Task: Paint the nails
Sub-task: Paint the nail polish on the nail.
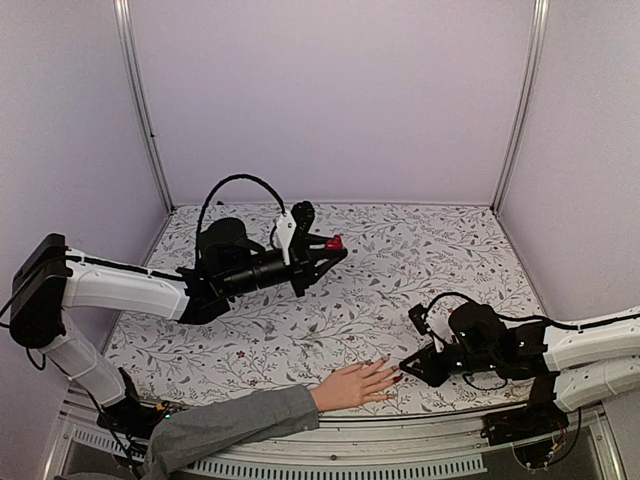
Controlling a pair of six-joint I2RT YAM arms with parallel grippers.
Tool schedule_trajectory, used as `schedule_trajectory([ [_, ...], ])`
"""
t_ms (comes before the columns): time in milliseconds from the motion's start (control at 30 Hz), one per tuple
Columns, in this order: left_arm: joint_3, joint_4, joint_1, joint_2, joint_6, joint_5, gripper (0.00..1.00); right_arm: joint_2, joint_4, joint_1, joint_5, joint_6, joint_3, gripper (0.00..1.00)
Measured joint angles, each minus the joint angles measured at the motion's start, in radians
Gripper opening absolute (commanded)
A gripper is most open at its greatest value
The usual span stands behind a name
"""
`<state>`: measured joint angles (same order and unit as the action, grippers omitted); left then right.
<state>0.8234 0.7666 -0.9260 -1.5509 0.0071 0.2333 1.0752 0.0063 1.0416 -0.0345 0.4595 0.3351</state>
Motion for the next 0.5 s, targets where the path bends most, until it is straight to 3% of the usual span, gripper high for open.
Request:
schedule_trajectory([
  [500, 0.000, 0.001, 0.000, 0.000, 0.000, -0.001, 0.00, -0.016, -0.047, 0.001, 0.057, 0.021, 0.000, 0.00],
])
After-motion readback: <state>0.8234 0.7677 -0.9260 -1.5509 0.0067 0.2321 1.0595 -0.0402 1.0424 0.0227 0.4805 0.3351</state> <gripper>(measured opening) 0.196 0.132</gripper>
